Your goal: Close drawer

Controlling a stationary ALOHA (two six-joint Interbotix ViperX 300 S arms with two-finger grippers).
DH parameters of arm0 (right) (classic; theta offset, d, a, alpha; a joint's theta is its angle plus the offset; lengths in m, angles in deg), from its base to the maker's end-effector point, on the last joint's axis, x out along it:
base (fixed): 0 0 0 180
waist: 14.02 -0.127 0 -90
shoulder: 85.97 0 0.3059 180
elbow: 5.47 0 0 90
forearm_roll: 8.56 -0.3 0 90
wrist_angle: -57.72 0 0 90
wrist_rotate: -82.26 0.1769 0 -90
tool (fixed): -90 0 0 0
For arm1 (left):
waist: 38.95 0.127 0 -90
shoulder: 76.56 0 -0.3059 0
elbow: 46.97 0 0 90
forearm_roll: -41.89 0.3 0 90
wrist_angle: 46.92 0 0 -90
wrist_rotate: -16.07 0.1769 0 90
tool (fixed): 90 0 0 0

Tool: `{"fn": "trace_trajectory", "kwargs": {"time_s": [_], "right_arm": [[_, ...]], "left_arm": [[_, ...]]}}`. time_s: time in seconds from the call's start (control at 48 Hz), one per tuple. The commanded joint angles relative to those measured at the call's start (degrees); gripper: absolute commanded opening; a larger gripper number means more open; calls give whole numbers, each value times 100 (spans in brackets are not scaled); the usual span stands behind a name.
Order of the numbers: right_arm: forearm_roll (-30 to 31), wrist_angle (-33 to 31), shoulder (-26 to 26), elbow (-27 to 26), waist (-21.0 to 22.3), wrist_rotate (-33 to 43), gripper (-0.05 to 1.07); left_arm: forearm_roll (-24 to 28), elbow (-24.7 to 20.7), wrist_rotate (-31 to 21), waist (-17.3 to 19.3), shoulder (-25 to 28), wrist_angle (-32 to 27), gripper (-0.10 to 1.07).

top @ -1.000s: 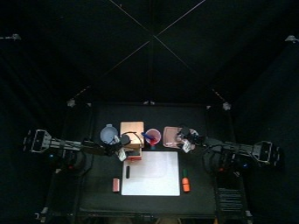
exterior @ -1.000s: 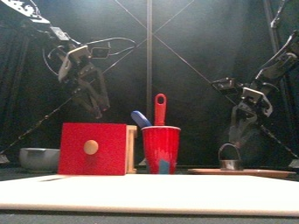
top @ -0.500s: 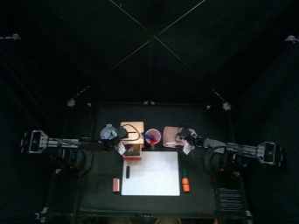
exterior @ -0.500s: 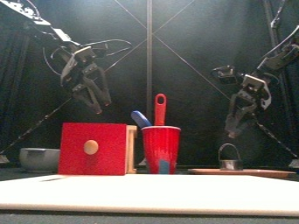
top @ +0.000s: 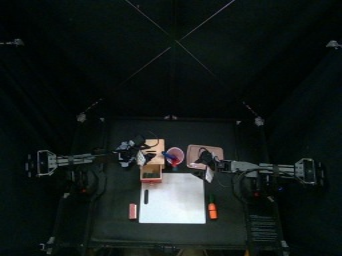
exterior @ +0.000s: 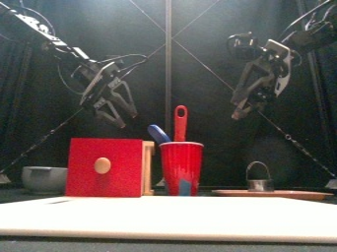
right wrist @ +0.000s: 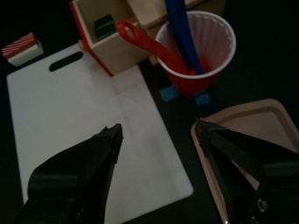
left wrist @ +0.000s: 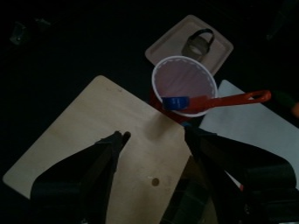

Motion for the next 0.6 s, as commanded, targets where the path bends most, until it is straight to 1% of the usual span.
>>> {"fn": "trace_trajectory", "kwargs": {"time_s": [0.0,0.083,0.125,0.25,0.438,0.583], "right_arm": [[-35,70,-26,-255,-141,-9,95],[-44,123,-220,-387,-299,0,90],[-44,158,-334,-448,-360,0,87],[-35,211,-703,-686,-527,-9,76],[0,211,-1301,-1195,-712,-18,56],[79,220,-1802,-1644,-773,-35,43]], "left_arm": [[-26,-62,9,44,-18,62,93],[-35,-70,0,132,-9,70,93],[-35,-79,-18,264,18,97,92],[-149,-123,-35,492,97,114,86],[-501,-299,18,773,360,149,68],[-545,-422,-18,923,580,229,56]]}}
